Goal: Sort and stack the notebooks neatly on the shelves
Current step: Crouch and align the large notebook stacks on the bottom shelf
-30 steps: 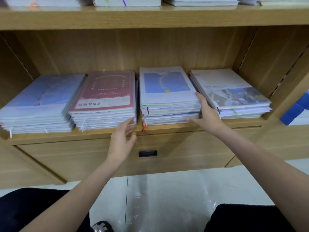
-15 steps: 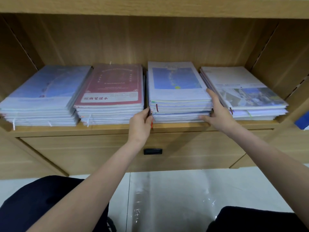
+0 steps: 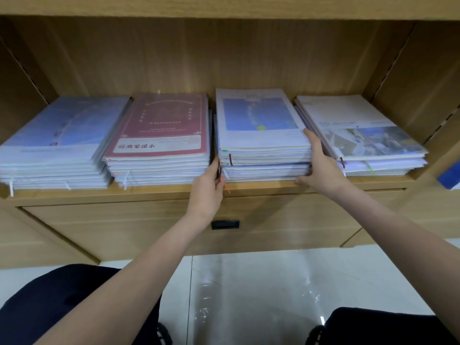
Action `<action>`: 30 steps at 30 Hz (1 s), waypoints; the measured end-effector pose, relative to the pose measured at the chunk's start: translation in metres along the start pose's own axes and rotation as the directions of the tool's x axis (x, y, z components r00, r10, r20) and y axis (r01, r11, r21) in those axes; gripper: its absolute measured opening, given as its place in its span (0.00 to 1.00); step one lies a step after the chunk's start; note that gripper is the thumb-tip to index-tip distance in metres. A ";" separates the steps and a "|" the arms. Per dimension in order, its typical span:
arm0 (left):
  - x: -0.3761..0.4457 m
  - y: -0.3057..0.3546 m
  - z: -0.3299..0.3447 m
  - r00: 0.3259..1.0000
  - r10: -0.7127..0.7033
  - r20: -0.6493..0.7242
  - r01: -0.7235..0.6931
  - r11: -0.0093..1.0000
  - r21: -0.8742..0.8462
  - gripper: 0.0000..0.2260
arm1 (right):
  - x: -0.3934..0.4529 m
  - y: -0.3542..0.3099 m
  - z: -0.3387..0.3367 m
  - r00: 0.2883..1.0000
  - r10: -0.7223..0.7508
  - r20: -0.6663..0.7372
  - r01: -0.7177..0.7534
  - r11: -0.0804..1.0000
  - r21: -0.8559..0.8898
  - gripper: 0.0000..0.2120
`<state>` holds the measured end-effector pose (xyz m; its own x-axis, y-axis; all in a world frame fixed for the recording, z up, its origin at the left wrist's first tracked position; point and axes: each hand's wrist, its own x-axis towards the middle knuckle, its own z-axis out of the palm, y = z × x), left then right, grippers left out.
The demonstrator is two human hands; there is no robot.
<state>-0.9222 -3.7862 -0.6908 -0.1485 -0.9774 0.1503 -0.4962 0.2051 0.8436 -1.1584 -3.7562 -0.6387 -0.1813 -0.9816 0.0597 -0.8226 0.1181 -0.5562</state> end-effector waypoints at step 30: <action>0.001 0.008 0.001 0.996 0.007 -0.090 0.011 0.981 0.196 0.20 | 0.023 0.009 -0.016 0.999 -0.043 0.030 0.042 0.999 0.033 0.53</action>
<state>-0.9270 -3.7859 -0.6846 -0.0746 -0.9766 0.2019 -0.6559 0.2005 0.7277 -1.1784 -3.7757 -0.6285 -0.1297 -0.9898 0.0583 -0.8113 0.0722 -0.5801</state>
